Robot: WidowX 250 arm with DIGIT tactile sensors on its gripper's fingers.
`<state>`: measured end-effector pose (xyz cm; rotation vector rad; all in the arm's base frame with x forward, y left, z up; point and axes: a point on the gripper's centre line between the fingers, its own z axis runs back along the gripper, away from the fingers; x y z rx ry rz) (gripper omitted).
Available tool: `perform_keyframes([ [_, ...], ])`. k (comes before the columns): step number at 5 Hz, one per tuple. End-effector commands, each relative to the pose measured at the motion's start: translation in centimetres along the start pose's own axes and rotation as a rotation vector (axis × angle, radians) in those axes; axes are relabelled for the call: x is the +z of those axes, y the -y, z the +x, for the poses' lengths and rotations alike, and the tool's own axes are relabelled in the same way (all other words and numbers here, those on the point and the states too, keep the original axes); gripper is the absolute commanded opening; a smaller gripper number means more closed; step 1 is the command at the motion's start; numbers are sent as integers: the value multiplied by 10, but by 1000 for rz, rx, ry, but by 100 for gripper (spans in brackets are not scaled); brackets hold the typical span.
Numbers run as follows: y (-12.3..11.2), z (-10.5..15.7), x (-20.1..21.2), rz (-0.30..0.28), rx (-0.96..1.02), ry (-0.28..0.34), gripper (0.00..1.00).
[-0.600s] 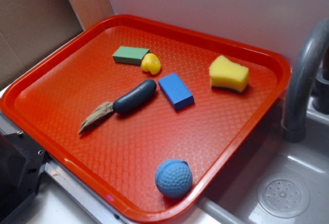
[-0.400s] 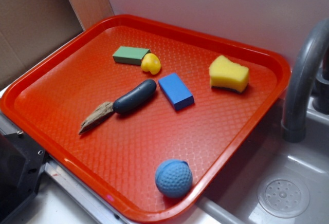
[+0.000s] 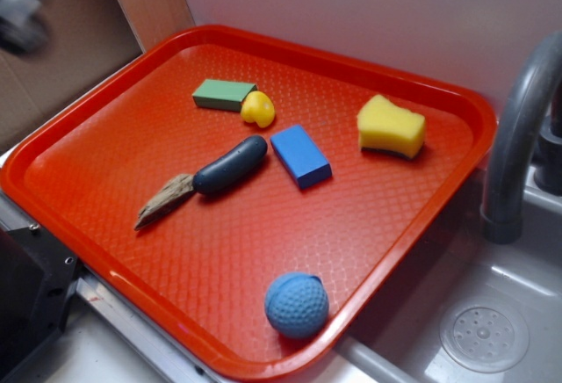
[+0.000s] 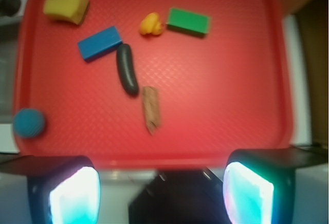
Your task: Grab the plastic pickle.
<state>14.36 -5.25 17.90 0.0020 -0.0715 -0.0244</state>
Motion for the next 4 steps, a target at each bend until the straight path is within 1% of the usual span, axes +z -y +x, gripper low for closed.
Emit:
perform_keyframes([
  [1,58,23,-94,13,-170,107,100],
  [2,41,41,-121,-30,-157,133,100],
  [3,20,59,-146,-33,-135,117,100],
  [4,4,83,-157,-61,-119,76,100],
])
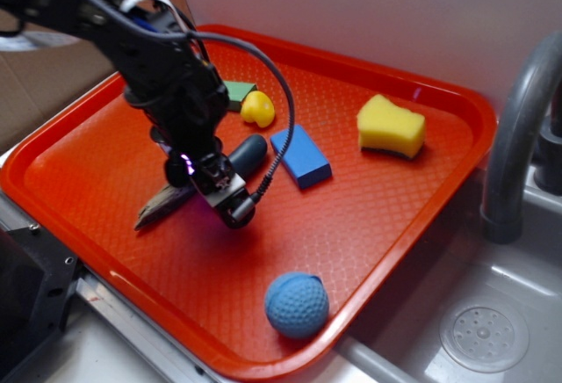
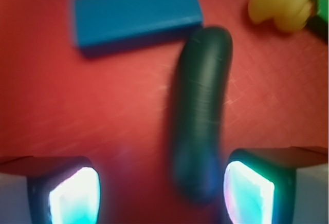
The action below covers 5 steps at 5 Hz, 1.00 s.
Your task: Grab the plastic pickle.
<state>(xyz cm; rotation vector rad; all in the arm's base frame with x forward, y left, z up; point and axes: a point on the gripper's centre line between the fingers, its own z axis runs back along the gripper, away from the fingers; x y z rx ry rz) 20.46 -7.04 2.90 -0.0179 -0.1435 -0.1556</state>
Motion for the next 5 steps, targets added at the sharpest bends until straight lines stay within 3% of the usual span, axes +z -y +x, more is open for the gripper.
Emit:
perform_keyframes([
  [1,-14,35,-7,-37,-28,-43,100],
  [2,-13,32,-7,-9,20,-36,0],
  [3,-15,29,-4,-30,3,-42,0],
  [4,-21,14,23,-41,-18,-7,0],
  [5,-33,-8,76,-92,-15,47,0],
])
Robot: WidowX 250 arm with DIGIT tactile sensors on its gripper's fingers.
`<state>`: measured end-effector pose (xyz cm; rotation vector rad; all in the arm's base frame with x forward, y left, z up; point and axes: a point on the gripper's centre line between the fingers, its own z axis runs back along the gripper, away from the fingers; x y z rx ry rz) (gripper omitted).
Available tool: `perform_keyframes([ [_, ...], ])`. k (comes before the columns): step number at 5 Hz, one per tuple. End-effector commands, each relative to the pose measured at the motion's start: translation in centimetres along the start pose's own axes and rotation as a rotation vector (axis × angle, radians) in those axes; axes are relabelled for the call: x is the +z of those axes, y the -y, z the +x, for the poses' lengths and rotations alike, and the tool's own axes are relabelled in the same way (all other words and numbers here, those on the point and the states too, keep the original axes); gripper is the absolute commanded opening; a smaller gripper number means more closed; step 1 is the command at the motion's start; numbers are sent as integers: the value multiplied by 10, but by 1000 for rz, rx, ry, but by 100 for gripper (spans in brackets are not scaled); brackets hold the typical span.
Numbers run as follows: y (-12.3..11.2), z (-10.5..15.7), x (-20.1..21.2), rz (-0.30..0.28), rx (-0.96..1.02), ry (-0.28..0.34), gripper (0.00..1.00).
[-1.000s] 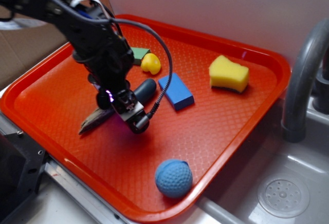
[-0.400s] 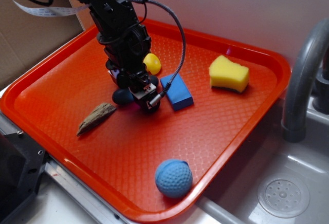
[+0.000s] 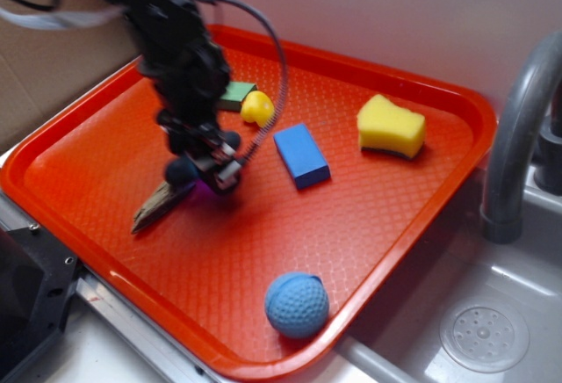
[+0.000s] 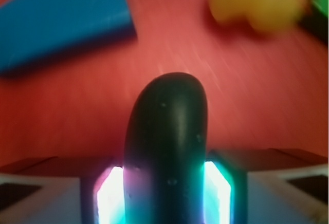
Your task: Grab the plastic pickle.
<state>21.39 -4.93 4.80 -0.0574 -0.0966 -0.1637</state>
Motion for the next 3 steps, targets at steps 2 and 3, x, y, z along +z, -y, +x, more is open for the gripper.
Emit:
perform_keyframes([
  [2,-30,-15,160,8,296,65,0],
  [3,-29,-8,174,31,314,41,0],
])
